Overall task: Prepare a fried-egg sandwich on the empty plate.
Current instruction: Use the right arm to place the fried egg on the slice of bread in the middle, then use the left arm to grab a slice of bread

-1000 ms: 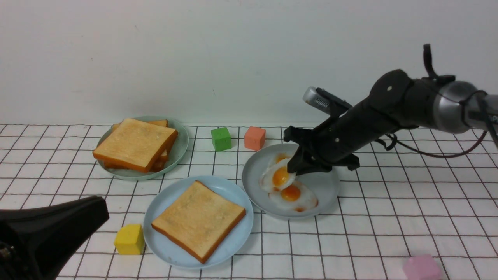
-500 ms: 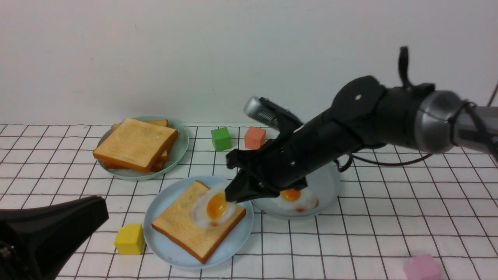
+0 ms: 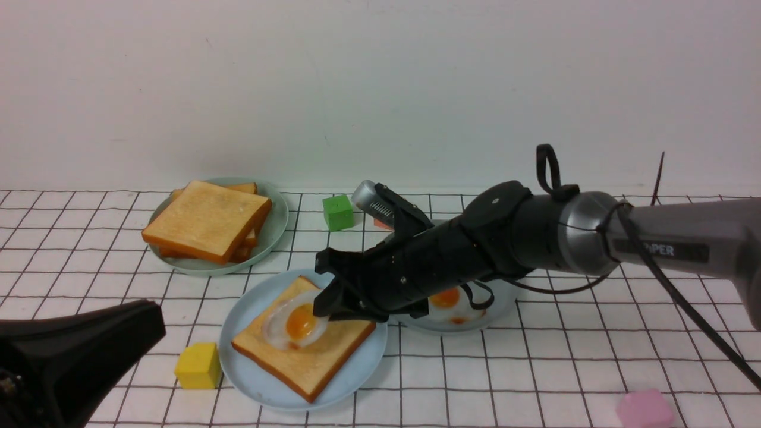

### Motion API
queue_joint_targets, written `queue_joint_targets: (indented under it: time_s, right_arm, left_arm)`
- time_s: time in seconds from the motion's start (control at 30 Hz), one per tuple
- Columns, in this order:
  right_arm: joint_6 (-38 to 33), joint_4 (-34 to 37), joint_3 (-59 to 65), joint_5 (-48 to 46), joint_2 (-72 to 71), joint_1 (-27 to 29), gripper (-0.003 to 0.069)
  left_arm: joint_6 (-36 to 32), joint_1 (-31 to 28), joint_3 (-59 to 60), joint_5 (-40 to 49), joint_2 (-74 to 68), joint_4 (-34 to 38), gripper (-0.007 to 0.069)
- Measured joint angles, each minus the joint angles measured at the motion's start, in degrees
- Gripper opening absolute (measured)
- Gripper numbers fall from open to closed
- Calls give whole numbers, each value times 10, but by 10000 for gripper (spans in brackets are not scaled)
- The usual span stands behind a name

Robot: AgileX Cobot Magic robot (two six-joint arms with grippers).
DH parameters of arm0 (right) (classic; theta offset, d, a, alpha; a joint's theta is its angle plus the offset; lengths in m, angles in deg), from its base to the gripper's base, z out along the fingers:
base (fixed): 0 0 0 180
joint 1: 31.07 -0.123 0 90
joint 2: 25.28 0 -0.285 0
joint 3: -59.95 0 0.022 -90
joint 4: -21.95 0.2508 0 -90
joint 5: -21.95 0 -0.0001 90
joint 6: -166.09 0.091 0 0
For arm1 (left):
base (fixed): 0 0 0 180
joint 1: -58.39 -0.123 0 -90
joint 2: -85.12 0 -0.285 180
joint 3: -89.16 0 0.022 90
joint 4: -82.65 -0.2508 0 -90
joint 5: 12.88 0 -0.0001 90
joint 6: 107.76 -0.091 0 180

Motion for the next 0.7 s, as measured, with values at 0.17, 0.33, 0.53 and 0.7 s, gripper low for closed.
queue_joint_targets:
  time_s: [0.17, 0.33, 0.53, 0.7]
  right_arm:
    - [0, -33, 0, -28, -2, 17, 365]
    - [60, -166, 0, -121, -50, 77, 407]
    - [163, -411, 0, -246, -196, 115, 212]
    - [238, -558, 33, -286, -354, 106, 55]
  left_arm:
    - [0, 0, 0, 15, 0, 0, 18]
    - [17, 0, 0, 58, -11, 0, 20]
    - [83, 0, -10, 112, -102, 0, 20]
    - [95, 0, -83, 170, -218, -7, 20]
